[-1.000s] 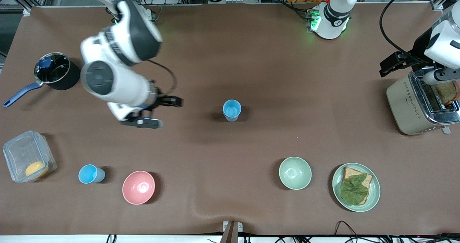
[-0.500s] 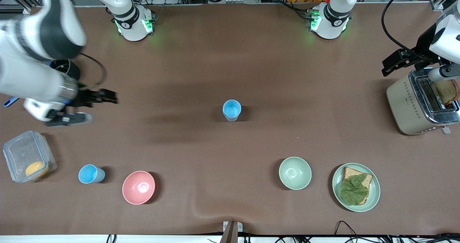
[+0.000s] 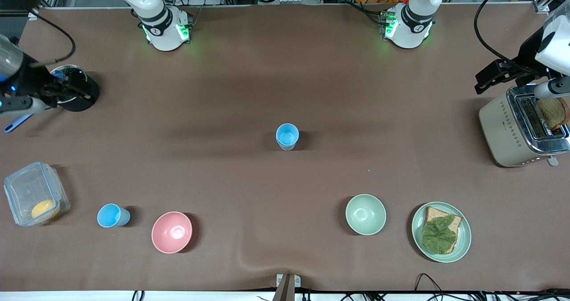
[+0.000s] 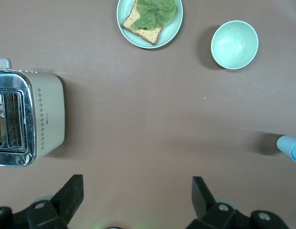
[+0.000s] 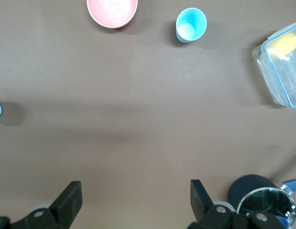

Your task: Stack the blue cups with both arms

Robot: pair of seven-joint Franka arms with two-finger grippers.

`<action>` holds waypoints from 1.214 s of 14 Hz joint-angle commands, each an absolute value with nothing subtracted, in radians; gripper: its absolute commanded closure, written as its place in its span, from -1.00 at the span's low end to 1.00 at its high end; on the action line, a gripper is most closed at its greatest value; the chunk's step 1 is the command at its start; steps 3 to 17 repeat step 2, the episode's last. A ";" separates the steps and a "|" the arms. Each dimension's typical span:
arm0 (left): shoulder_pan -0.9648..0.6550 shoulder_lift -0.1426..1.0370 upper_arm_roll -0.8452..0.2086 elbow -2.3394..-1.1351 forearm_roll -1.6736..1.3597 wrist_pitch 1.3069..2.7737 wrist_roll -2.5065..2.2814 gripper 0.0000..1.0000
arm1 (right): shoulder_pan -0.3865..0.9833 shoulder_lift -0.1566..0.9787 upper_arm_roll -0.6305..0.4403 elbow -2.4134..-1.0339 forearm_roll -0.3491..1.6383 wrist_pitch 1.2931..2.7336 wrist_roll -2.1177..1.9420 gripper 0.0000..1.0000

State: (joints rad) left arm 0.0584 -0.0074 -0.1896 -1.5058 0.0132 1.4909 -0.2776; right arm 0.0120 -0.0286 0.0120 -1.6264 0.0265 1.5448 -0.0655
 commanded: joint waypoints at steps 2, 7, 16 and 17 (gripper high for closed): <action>0.063 -0.008 -0.195 -1.491 0.031 1.480 -0.262 -1.00 | -0.123 0.024 0.162 -1.503 -0.052 1.448 -0.051 -1.00; 0.063 -0.008 -0.195 -1.491 0.031 1.480 -0.262 -1.00 | -0.123 0.024 0.162 -1.503 -0.052 1.448 -0.051 -1.00; 0.063 -0.008 -0.195 -1.491 0.031 1.480 -0.262 -1.00 | -0.123 0.024 0.162 -1.503 -0.052 1.448 -0.051 -1.00; 0.063 -0.008 -0.195 -1.491 0.031 1.480 -0.262 -1.00 | -0.123 0.024 0.162 -1.503 -0.052 1.448 -0.051 -1.00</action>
